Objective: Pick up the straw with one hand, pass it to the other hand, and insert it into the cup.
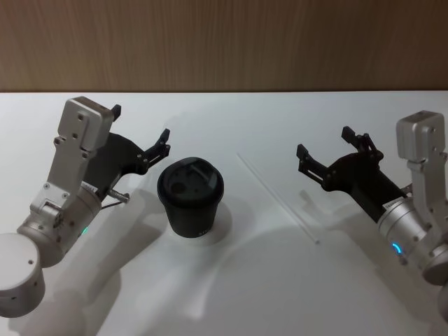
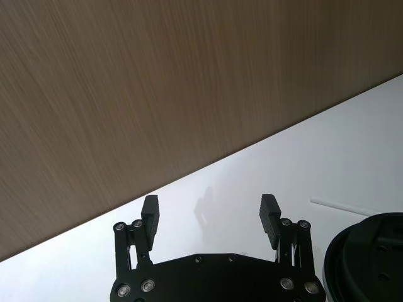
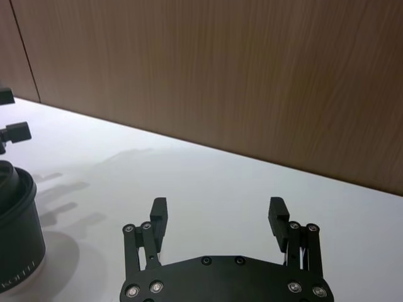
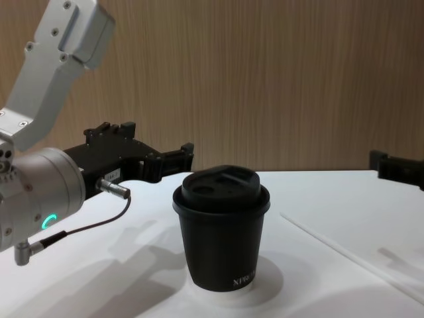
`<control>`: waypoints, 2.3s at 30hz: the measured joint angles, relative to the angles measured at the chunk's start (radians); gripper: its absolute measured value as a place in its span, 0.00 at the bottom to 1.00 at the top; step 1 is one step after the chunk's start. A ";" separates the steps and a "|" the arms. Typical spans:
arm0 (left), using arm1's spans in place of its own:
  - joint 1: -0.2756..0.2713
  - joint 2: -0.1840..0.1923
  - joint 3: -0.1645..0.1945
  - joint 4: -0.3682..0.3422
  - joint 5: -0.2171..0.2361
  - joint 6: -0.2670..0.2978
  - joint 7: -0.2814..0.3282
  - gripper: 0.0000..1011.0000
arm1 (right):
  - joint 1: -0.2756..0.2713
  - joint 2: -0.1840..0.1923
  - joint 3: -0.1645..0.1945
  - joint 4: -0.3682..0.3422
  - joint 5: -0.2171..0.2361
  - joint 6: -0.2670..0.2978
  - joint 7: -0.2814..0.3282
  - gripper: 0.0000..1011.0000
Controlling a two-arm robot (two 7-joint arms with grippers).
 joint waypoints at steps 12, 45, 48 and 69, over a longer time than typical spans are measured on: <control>0.000 0.000 0.000 0.000 0.000 0.000 0.000 0.99 | -0.025 0.031 0.035 -0.025 0.036 0.099 0.034 0.99; 0.000 0.000 0.000 0.000 0.000 0.000 0.000 0.99 | -0.082 0.104 -0.008 -0.124 0.011 0.234 0.095 0.99; 0.000 0.000 0.000 0.000 0.000 0.000 0.000 0.99 | -0.076 0.105 -0.021 -0.123 -0.003 0.237 0.099 0.99; 0.000 0.000 0.000 0.000 0.000 0.000 0.000 0.99 | -0.025 0.074 -0.066 -0.060 -0.049 0.247 0.121 0.99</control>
